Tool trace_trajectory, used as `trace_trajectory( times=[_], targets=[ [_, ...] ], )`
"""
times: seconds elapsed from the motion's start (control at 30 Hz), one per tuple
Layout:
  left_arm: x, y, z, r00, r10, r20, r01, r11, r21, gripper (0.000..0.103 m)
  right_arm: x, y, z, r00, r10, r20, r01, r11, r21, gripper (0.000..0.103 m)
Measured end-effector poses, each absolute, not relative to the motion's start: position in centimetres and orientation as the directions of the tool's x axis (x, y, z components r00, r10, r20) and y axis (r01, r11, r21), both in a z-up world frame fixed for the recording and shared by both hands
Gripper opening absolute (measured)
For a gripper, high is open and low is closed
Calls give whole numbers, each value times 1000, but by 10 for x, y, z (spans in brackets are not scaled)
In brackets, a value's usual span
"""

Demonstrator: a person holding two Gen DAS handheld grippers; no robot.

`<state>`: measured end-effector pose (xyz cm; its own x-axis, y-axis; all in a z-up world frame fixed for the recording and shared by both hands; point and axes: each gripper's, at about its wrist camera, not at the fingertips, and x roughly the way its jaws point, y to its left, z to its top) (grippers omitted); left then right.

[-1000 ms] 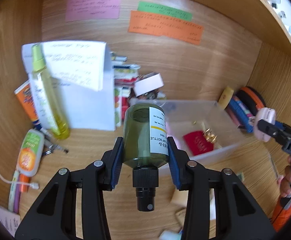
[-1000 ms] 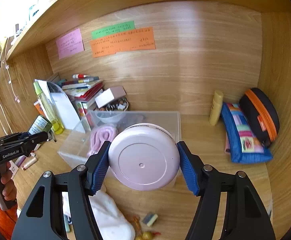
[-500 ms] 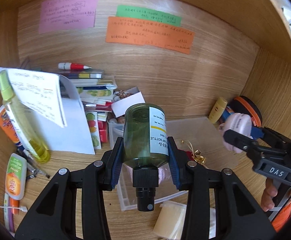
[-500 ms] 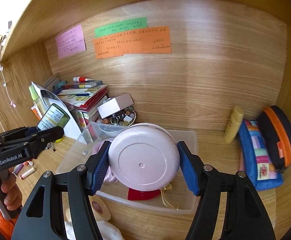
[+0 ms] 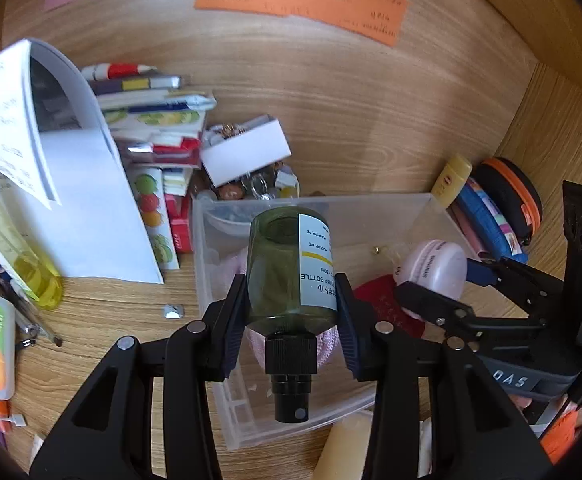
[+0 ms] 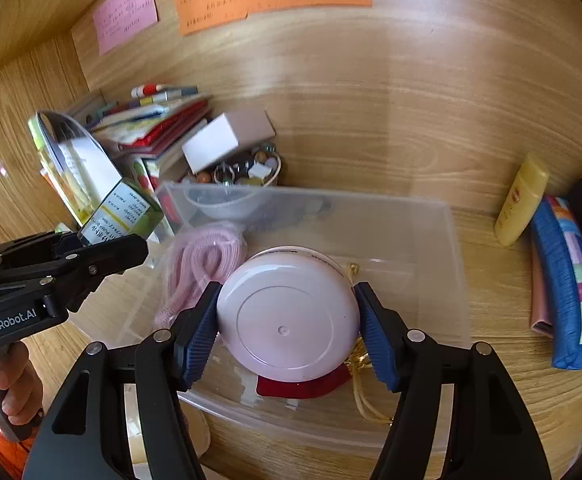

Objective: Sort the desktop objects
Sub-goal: 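Carry the green bottle and pink compact into the clear box and release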

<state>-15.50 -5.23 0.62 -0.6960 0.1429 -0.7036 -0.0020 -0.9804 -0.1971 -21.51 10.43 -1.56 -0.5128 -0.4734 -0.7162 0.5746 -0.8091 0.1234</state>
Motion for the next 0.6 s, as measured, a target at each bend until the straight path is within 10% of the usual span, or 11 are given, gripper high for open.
trace_trajectory(
  times=[0.6],
  targets=[
    [-163, -33, -13, -653, 83, -753, 17, -992, -124, 41, -211, 84, -36, -487, -438, -756, 598, -798, 78, 62]
  ],
)
